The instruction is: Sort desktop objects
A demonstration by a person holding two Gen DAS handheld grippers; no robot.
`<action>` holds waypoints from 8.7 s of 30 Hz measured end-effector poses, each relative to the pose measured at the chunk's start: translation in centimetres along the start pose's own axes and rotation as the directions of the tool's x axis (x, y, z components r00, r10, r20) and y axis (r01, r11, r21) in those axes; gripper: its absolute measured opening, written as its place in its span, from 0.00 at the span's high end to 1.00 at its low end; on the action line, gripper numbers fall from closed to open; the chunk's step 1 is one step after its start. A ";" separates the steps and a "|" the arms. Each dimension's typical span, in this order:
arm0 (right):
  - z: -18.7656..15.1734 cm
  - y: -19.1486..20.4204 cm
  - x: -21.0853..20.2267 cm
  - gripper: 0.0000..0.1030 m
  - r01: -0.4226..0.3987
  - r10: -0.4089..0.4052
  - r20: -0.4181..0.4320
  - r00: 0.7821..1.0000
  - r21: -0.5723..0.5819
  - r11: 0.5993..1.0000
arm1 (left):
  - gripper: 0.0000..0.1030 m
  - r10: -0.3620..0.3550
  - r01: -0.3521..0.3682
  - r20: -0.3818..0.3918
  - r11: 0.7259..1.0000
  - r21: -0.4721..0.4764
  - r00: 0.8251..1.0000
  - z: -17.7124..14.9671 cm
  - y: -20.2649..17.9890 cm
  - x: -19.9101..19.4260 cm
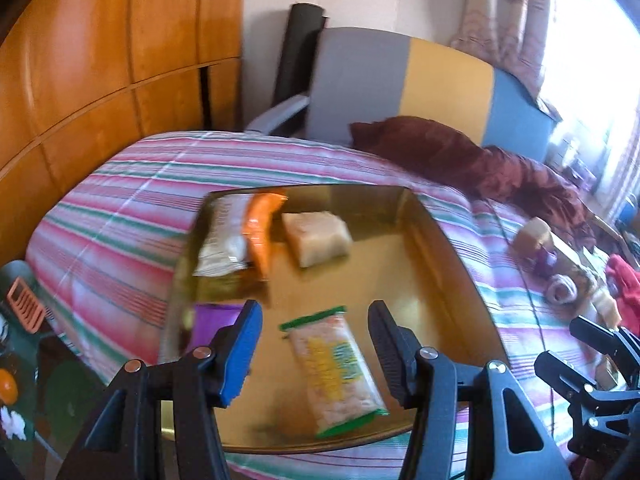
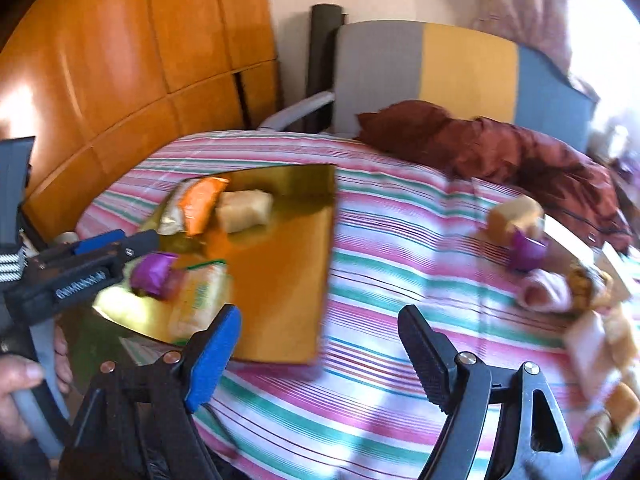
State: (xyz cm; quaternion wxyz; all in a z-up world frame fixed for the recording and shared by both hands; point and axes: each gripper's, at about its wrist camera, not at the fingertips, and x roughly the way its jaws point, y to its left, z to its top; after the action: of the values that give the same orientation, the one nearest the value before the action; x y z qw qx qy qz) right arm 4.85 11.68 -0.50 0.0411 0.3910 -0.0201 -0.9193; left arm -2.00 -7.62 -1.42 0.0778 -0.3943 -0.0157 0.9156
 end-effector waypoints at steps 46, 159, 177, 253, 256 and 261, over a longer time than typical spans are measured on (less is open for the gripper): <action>-10.2 -23.1 -8.1 0.21 0.343 -0.341 -0.092 0.936 0.466 0.816 | 0.44 -0.297 0.350 -0.194 0.865 0.361 0.935 -0.1 -20.7 2.4; -7.6 -17.4 -2.1 0.42 0.141 -0.118 -0.100 0.988 0.266 0.954 | 0.62 -0.364 0.397 -0.158 0.837 0.377 0.918 -0.7 -22.2 2.5; -1.2 -8.3 -1.6 0.42 -0.039 0.038 0.006 0.999 0.100 0.994 | 0.61 -0.134 0.132 0.002 0.973 0.188 0.991 1.7 -10.4 -0.6; -4.3 -12.5 -2.7 0.11 0.072 -0.064 -0.038 0.997 0.298 0.952 | 0.30 -0.075 0.075 0.012 0.995 -0.065 0.997 0.7 0.2 -0.4; -5.7 -14.6 -3.5 0.11 0.116 -0.104 -0.054 0.993 0.341 0.933 | 0.30 -0.115 0.115 0.015 0.993 -0.019 0.993 1.1 -2.0 -0.4; -7.6 -17.7 -5.3 0.11 0.173 -0.161 -0.066 0.985 0.405 0.898 | 0.30 -0.201 0.200 0.004 0.979 0.036 0.980 1.9 -5.5 -0.3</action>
State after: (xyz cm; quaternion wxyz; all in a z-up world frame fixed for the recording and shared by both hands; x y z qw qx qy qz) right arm 12.92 29.81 -3.16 -0.1202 0.4053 -0.1777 -0.8887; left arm -2.44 -2.17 0.56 0.1766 -0.3858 -0.0394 0.9047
